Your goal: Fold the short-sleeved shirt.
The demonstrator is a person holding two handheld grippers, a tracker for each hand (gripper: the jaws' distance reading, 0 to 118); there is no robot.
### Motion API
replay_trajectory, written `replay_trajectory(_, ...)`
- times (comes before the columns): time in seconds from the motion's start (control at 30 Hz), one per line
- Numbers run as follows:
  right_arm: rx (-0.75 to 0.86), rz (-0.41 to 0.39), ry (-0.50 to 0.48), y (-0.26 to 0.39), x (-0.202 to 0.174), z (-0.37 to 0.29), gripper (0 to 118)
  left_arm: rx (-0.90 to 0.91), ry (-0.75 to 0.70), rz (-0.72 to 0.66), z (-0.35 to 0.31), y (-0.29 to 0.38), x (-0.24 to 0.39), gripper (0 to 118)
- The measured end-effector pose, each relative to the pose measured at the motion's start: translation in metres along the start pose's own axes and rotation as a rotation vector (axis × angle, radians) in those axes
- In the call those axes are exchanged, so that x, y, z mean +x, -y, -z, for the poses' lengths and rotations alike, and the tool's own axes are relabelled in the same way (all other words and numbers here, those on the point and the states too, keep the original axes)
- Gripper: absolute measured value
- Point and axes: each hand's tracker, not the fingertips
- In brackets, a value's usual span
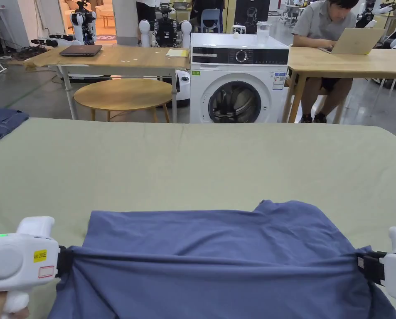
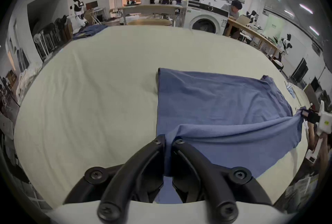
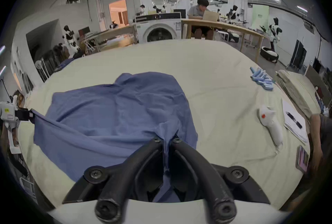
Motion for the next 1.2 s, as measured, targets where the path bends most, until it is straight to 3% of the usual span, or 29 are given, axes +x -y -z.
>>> replay_trajectory(0.13,-0.064,-0.013,0.005,-0.001,-0.005,0.027,5,-0.045,-0.005,-0.020,0.029,0.002,-0.001,1)
replay_trajectory(0.17,-0.074,-0.003,-0.001,0.001,-0.004,0.031,10,-0.045,0.000,-0.035,0.031,0.005,-0.002,6)
replay_trajectory(0.2,-0.097,0.026,-0.017,0.003,-0.001,0.032,27,-0.035,0.012,-0.048,0.030,0.008,-0.002,26)
replay_trajectory(0.23,-0.127,0.064,-0.036,0.005,0.001,0.031,75,-0.028,0.015,-0.050,0.028,0.012,-0.003,76)
replay_trajectory(0.27,-0.140,0.090,-0.047,0.008,0.003,0.029,108,-0.028,0.016,-0.053,0.027,0.015,-0.005,107)
replay_trajectory(0.3,-0.142,0.091,-0.035,0.012,0.004,0.026,118,-0.037,0.013,-0.053,0.024,0.018,-0.006,115)
replay_trajectory(0.4,-0.096,0.075,-0.032,0.022,0.012,0.000,118,0.005,-0.049,-0.016,0.001,0.031,-0.006,113)
replay_trajectory(0.43,-0.091,0.075,-0.022,0.026,0.015,-0.009,118,0.010,-0.060,-0.009,-0.006,0.035,-0.006,105)
replay_trajectory(0.47,-0.077,0.078,-0.025,0.031,0.018,-0.018,114,0.010,-0.061,-0.011,-0.013,0.039,-0.008,86)
replay_trajectory(0.57,-0.037,0.077,-0.023,0.050,0.021,-0.046,100,0.005,-0.029,-0.047,-0.032,0.054,-0.008,54)
replay_trajectory(0.6,-0.032,0.070,-0.013,0.055,0.022,-0.052,71,0.001,-0.018,-0.052,-0.034,0.059,-0.009,16)
replay_trajectory(0.63,-0.023,0.073,0.002,0.061,0.022,-0.053,12,-0.003,-0.015,-0.054,-0.037,0.065,-0.007,0)
replay_trajectory(0.67,0.002,0.090,0.042,0.064,0.023,-0.056,0,-0.021,0.005,-0.059,-0.038,0.068,-0.005,0)
replay_trajectory(0.73,-0.058,0.105,-0.050,0.069,0.027,-0.059,0,-0.026,0.032,-0.060,-0.040,0.073,0.001,0)
replay_trajectory(0.8,-0.040,0.098,-0.028,0.075,0.025,-0.062,0,-0.024,0.027,-0.045,-0.040,0.074,0.007,1)
replay_trajectory(0.83,-0.041,0.086,-0.014,0.076,0.024,-0.062,0,-0.027,0.012,-0.041,-0.037,0.074,0.010,30)
replay_trajectory(0.87,-0.042,0.084,-0.014,0.077,0.025,-0.063,0,-0.043,0.013,-0.042,-0.033,0.073,0.009,75)
replay_trajectory(0.9,-0.045,0.087,-0.019,0.082,0.025,-0.064,0,-0.078,0.009,-0.034,-0.024,0.075,0.010,112)
replay_trajectory(0.93,-0.046,0.095,-0.023,0.083,0.024,-0.064,0,-0.074,-0.012,-0.038,-0.018,0.077,0.012,118)
replay_trajectory(1.07,-0.054,0.087,-0.024,0.087,0.023,-0.061,0,-0.106,-0.098,0.014,0.004,0.070,0.014,114)
replay_trajectory(1.1,-0.058,0.087,-0.024,0.088,0.023,-0.060,0,-0.122,-0.129,0.045,0.010,0.070,0.016,105)
replay_trajectory(1.13,-0.063,0.088,-0.024,0.089,0.024,-0.058,0,-0.130,-0.140,0.061,0.013,0.075,0.016,79)
replay_trajectory(1.2,-0.067,0.088,-0.021,0.092,0.024,-0.056,0,-0.125,-0.093,0.025,0.012,0.074,0.017,59)
